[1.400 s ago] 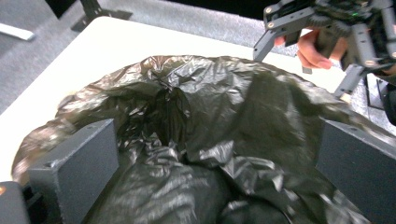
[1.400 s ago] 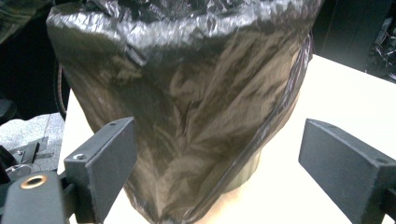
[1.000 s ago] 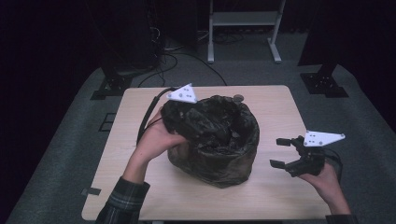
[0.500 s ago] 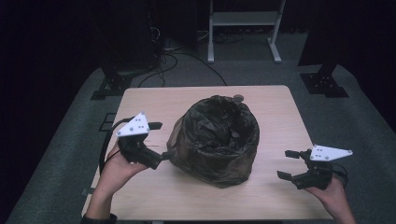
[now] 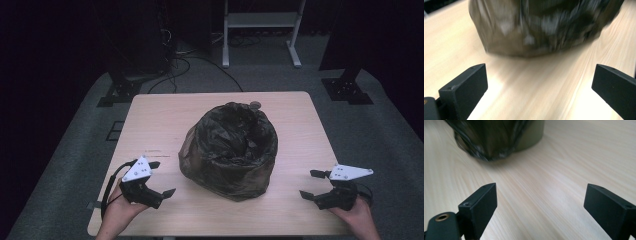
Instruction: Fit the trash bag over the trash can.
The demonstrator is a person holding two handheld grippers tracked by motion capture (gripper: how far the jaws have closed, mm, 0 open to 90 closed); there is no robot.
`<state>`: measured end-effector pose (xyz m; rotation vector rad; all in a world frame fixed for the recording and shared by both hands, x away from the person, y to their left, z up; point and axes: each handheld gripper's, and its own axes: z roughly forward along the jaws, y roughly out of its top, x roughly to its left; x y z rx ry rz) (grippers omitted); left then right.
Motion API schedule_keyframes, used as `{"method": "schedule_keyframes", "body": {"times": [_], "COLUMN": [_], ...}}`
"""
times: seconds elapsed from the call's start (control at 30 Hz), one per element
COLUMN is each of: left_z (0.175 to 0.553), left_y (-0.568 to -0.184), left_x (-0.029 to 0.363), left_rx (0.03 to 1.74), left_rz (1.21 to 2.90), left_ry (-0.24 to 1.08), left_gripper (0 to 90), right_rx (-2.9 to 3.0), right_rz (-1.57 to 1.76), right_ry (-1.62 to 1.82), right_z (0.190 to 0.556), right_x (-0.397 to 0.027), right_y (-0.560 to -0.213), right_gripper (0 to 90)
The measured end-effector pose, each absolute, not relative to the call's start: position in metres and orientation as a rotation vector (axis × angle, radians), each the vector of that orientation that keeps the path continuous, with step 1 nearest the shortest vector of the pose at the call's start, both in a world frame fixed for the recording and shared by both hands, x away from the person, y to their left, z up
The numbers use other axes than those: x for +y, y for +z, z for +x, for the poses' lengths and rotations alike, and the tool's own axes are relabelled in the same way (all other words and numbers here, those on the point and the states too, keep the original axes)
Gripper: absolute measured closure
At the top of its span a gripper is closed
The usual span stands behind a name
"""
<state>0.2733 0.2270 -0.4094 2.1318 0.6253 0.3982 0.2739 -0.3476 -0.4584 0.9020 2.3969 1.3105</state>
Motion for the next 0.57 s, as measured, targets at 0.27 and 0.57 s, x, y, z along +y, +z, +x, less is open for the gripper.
{"method": "schedule_keyframes", "body": {"times": [0.27, 0.57], "left_z": [0.271, 0.27], "left_y": [-0.455, -0.476], "left_x": [0.229, 0.228], "left_rx": [0.686, 0.704], "left_rz": [2.198, 2.248], "left_ry": [0.343, 0.324], "left_gripper": [0.0, 0.0], "right_rx": [2.461, 2.484], "right_rz": [0.938, 0.947], "right_ry": [1.167, 1.101], "right_z": [0.276, 0.276], "right_x": [-0.345, -0.343], "right_y": [-0.477, -0.486], "right_gripper": [10.2, 10.2]}}
